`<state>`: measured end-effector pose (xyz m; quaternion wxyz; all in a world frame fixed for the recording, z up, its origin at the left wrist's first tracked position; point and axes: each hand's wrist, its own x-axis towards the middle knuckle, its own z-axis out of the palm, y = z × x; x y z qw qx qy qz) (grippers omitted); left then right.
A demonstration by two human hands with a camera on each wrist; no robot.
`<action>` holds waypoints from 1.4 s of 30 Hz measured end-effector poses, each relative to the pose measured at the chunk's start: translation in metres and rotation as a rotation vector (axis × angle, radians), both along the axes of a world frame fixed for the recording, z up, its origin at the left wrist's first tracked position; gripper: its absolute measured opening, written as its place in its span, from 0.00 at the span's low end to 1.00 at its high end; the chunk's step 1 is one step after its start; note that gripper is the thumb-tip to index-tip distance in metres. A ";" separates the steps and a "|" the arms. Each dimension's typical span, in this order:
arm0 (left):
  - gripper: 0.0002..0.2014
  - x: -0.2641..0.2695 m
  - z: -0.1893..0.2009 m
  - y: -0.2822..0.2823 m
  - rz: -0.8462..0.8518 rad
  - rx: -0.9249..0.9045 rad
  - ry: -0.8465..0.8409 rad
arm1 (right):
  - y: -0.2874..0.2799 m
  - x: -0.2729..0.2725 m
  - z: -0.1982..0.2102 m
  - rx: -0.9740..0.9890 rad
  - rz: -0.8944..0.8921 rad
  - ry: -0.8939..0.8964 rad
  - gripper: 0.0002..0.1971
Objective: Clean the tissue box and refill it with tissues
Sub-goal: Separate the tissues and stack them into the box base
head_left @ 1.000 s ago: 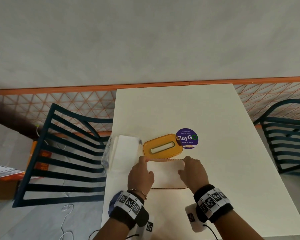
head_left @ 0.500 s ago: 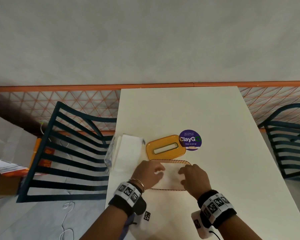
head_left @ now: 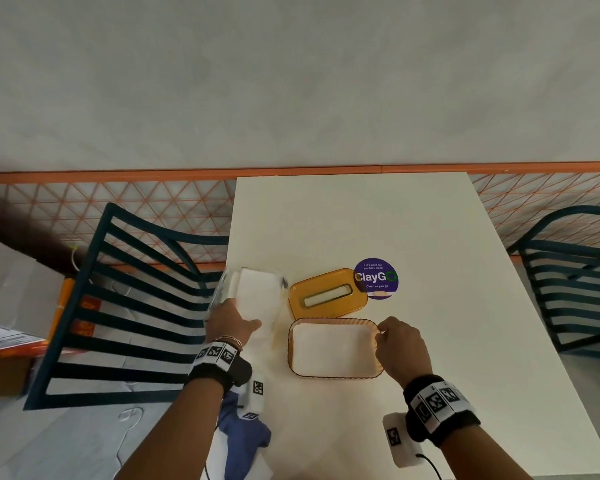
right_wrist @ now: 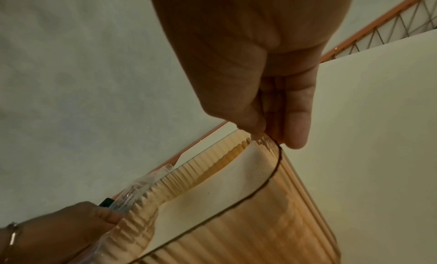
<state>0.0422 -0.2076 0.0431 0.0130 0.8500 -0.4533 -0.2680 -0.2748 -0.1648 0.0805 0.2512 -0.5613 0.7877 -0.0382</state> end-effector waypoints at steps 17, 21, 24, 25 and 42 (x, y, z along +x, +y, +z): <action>0.27 -0.002 0.000 -0.008 0.175 -0.084 0.182 | -0.002 0.002 0.005 0.009 0.007 0.048 0.11; 0.18 0.008 -0.009 -0.006 0.281 -0.063 0.467 | -0.003 0.002 0.013 -0.065 0.054 0.051 0.17; 0.18 0.009 0.009 0.000 0.382 -0.197 0.646 | -0.007 0.007 0.023 -0.170 0.107 -0.042 0.24; 0.17 0.008 0.020 0.004 0.388 -0.247 0.703 | -0.010 0.011 0.027 -0.185 0.123 -0.096 0.26; 0.24 -0.040 0.084 0.039 0.093 -0.002 1.027 | -0.011 0.014 0.045 0.415 -0.098 -1.280 0.18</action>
